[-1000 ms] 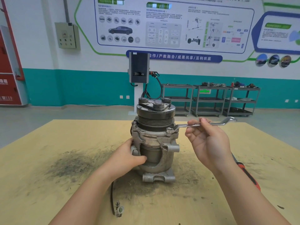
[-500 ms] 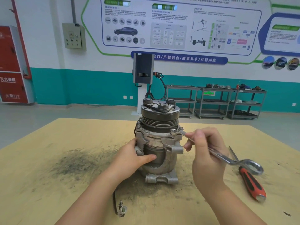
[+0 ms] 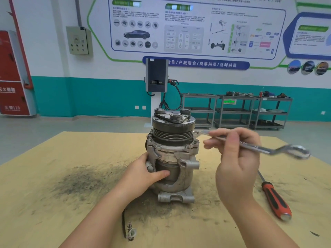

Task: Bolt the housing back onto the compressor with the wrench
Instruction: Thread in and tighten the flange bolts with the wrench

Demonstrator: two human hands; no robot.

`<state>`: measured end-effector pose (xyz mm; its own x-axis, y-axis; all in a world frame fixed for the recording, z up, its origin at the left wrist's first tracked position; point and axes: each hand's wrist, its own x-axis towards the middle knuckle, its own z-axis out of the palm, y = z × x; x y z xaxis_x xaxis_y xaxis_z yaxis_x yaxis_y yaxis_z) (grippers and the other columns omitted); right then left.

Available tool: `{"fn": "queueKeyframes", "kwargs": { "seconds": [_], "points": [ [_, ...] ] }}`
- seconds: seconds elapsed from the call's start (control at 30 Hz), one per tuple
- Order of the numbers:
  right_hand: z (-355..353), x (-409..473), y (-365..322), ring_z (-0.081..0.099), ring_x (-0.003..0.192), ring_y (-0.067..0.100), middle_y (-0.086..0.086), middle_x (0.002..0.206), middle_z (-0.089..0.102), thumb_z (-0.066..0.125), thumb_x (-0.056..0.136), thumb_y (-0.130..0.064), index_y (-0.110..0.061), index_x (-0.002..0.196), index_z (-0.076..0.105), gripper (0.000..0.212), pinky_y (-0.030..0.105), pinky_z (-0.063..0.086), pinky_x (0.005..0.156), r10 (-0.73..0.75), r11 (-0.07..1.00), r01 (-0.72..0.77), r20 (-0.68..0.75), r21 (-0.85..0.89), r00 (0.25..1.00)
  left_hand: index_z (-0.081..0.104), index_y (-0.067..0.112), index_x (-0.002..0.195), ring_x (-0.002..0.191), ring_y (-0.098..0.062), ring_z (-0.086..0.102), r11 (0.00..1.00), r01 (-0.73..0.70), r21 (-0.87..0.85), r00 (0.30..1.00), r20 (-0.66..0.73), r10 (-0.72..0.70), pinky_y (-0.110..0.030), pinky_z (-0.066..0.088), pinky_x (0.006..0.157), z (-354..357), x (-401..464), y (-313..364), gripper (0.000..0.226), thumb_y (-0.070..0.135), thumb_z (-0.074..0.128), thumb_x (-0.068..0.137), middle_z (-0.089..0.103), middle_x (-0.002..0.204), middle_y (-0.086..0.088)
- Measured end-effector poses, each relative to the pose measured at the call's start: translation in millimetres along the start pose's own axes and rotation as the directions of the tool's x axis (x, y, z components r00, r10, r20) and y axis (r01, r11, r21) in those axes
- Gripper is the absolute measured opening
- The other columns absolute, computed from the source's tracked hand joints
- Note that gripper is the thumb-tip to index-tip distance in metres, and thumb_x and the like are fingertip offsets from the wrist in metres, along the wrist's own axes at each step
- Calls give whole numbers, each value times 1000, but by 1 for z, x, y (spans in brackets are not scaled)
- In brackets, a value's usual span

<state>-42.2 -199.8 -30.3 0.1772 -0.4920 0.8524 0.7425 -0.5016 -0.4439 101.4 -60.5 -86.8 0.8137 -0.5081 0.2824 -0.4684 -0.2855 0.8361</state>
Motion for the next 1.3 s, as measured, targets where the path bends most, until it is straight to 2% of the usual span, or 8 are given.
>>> {"fn": "queueKeyframes", "kwargs": {
  "seconds": [0.2, 0.53, 0.63, 0.8, 0.9, 1.03, 1.2, 1.3],
  "points": [
    [-13, 19, 13, 62, 52, 18, 8, 70, 69, 34, 105, -10, -11, 93, 46, 17, 26, 53, 54, 572, 760, -530, -1, 376, 820, 54, 42, 110, 95, 10, 57, 1000, 1, -12, 1000, 11, 0, -4, 41, 67, -1, -1, 0, 49, 40, 86, 73, 63, 105, 27],
    [-22, 28, 19, 61, 52, 18, 10, 71, 69, 38, 100, -6, -8, 87, 53, 20, 23, 53, 51, 741, 481, -718, 204, 502, 639, 39, 32, 129, 103, -8, 60, 992, -41, -117, 998, -61, 34, -10, 45, 73, 3, -7, 8, 85, 83, 43, 62, 58, 114, 14],
    [-20, 24, 24, 62, 53, 18, 9, 71, 69, 38, 100, -6, -9, 86, 53, 21, 24, 53, 51, 738, 504, -702, 172, 504, 653, 41, 29, 120, 113, 2, 48, 981, -162, -107, 957, -261, 130, -22, 41, 98, 8, -9, 9, 65, 77, 43, 76, 47, 120, 9],
    [-18, 24, 28, 62, 53, 18, 10, 72, 69, 39, 100, -6, -9, 84, 54, 23, 24, 53, 52, 743, 508, -693, 148, 512, 653, 55, 42, 107, 122, 10, 46, 893, -329, -308, 869, -468, 159, -17, 39, 103, 5, -8, 20, 26, 58, 60, 87, 47, 128, 20],
    [-16, 21, 29, 61, 52, 17, 9, 71, 70, 39, 99, -5, -9, 84, 53, 21, 23, 52, 50, 755, 517, -674, 92, 527, 650, 70, 34, 96, 117, 11, 55, 809, -297, -507, 897, -438, 55, -16, 47, 97, 4, -3, 25, 23, 44, 68, 75, 52, 139, 18],
    [-9, 7, 28, 58, 52, 17, 8, 70, 69, 37, 97, -4, -10, 85, 52, 20, 23, 51, 51, 728, 590, -600, -36, 540, 684, 77, 25, 83, 103, 12, 63, 705, -226, -672, 924, -378, -64, -39, 48, 105, 4, 0, 28, 21, 36, 77, 64, 55, 141, 5],
    [-9, 11, 17, 62, 57, 22, 13, 72, 69, 37, 97, -6, -9, 90, 51, 16, 27, 53, 56, 531, 753, -442, -53, 487, 846, 80, 27, 76, 111, 5, 62, 701, -205, -683, 932, -356, -74, -38, 49, 104, 1, 1, 30, 13, 34, 79, 65, 57, 139, 9],
    [-16, 21, 18, 63, 58, 21, 10, 72, 70, 35, 101, -11, -10, 92, 50, 17, 28, 53, 57, 518, 776, -430, -76, 462, 852, 79, 20, 77, 106, 9, 62, 686, -203, -698, 931, -355, -85, -30, 55, 89, 1, 5, 27, 4, 17, 77, 79, 59, 136, 11]
  ]
}}
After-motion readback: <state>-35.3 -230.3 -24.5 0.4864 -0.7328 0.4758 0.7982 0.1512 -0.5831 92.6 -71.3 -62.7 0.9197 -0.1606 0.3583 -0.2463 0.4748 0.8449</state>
